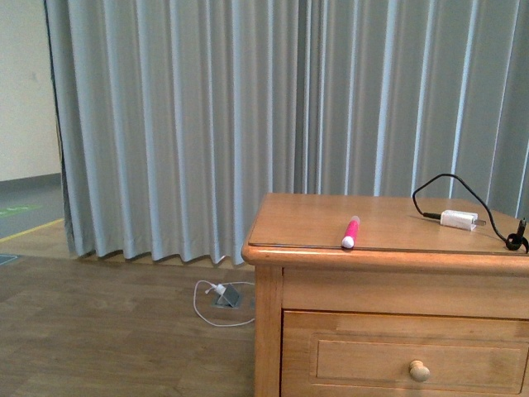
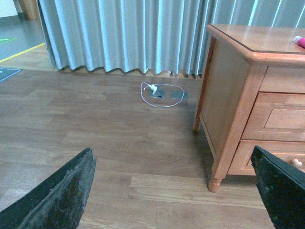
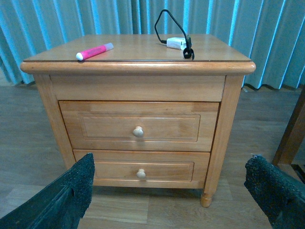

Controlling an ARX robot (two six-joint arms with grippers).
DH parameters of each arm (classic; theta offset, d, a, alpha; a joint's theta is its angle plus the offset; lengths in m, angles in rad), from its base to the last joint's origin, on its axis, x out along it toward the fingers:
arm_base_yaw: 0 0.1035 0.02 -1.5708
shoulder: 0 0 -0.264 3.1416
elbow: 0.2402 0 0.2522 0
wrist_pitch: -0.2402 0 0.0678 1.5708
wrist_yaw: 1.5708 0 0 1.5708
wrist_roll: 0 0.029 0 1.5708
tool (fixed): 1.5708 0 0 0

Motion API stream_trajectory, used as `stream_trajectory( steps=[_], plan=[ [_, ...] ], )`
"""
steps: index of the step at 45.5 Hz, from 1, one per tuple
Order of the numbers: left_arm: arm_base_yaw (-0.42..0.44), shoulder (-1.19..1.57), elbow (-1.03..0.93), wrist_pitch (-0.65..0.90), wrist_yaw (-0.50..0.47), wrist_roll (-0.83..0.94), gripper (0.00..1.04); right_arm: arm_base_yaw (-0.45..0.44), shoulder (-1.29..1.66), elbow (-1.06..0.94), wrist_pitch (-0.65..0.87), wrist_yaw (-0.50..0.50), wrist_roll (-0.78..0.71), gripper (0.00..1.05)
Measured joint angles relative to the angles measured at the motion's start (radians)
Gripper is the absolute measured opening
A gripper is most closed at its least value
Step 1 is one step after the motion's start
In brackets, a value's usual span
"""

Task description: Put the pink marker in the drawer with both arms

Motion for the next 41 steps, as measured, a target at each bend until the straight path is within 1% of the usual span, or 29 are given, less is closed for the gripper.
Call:
stream_trajectory(
  steps=[41],
  plan=[
    [0.0,0.0,0.0,0.0,0.0,0.0,0.99,0.0,0.0,0.0,0.0,0.0,0.0,0.96]
  ],
)
